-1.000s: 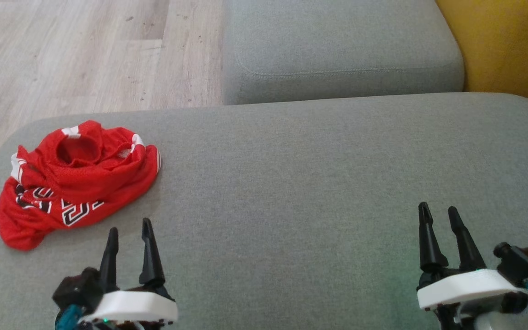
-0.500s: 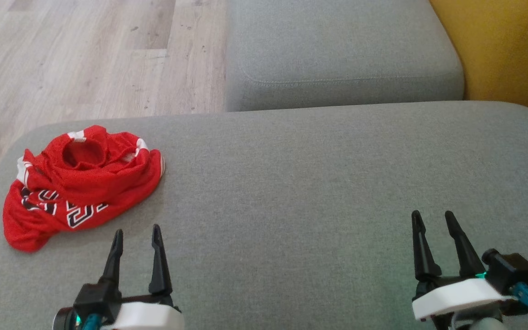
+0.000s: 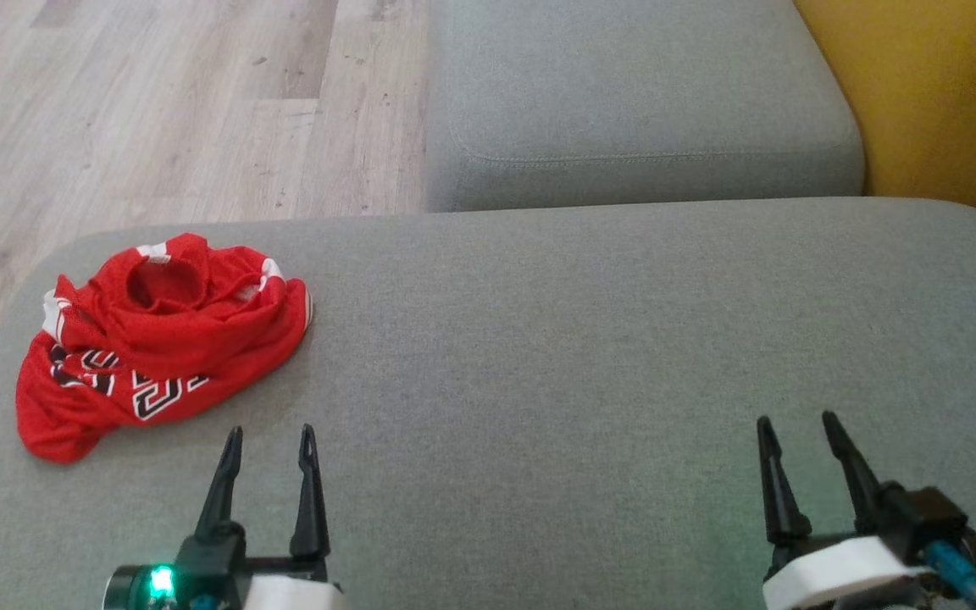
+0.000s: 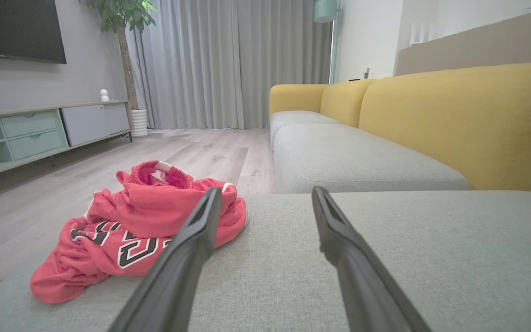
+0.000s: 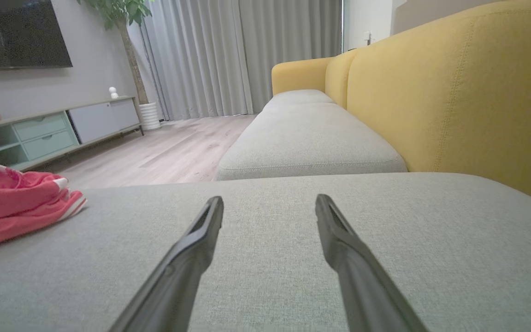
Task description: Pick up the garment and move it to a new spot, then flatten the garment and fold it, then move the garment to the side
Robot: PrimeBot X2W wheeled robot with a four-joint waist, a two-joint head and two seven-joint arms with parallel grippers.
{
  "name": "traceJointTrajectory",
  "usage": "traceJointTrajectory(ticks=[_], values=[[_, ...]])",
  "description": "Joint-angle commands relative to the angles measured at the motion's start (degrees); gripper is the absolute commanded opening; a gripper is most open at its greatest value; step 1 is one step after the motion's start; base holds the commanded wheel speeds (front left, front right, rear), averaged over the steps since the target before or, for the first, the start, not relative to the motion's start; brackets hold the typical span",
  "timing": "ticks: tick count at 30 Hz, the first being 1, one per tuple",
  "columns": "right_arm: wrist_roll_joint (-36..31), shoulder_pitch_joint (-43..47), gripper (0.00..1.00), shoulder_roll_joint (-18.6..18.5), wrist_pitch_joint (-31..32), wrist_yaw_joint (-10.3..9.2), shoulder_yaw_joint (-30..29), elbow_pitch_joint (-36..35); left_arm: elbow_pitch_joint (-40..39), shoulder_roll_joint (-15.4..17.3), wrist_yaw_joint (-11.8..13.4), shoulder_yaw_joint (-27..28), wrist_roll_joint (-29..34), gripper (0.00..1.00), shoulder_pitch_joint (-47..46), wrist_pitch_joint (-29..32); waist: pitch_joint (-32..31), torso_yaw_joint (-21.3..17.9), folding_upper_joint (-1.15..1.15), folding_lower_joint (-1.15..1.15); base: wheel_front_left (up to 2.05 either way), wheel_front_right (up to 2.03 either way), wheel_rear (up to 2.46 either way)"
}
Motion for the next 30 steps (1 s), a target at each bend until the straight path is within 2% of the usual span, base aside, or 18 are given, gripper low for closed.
traceJointTrajectory(ticks=[1, 5, 20, 25, 30], values=[[-2.5, -1.5, 1.00, -0.6, -1.1, 0.27, 1.3, -1.1, -1.4, -0.2, 0.4, 2.0, 2.6, 1.00, -1.5, -1.1, -0.1, 0.1, 0.00, 0.00, 0.00, 0.00, 0.00], [-5.1, -1.5, 1.00, -0.7, -1.8, 0.28, 1.3, -0.4, -0.5, -0.4, 0.4, 2.1, 5.2, 1.00, -1.4, -1.8, -0.3, 0.1, 0.00, 0.00, 0.00, 0.00, 0.00], [-5.0, -1.8, 1.00, -0.7, -1.8, 0.28, 0.8, 0.6, 2.7, -1.0, -1.4, 4.2, 5.2, 1.00, -2.6, -1.8, 0.2, 0.5, 0.00, 0.00, 0.00, 0.00, 0.00], [-4.7, -1.5, 1.00, -0.7, -1.8, 0.28, 0.6, 0.4, 3.2, -1.1, -1.1, 4.6, 5.6, 1.00, -2.9, -1.8, 0.2, 2.8, 0.00, 0.00, 0.00, 0.00, 0.00], [-4.3, -1.4, 1.00, -0.7, -1.8, 0.28, 0.7, 0.2, 3.1, -1.3, -0.6, 4.9, 6.1, 1.00, -3.1, -1.8, 0.4, 7.1, 0.00, 0.00, 0.00, 0.00, 0.00]])
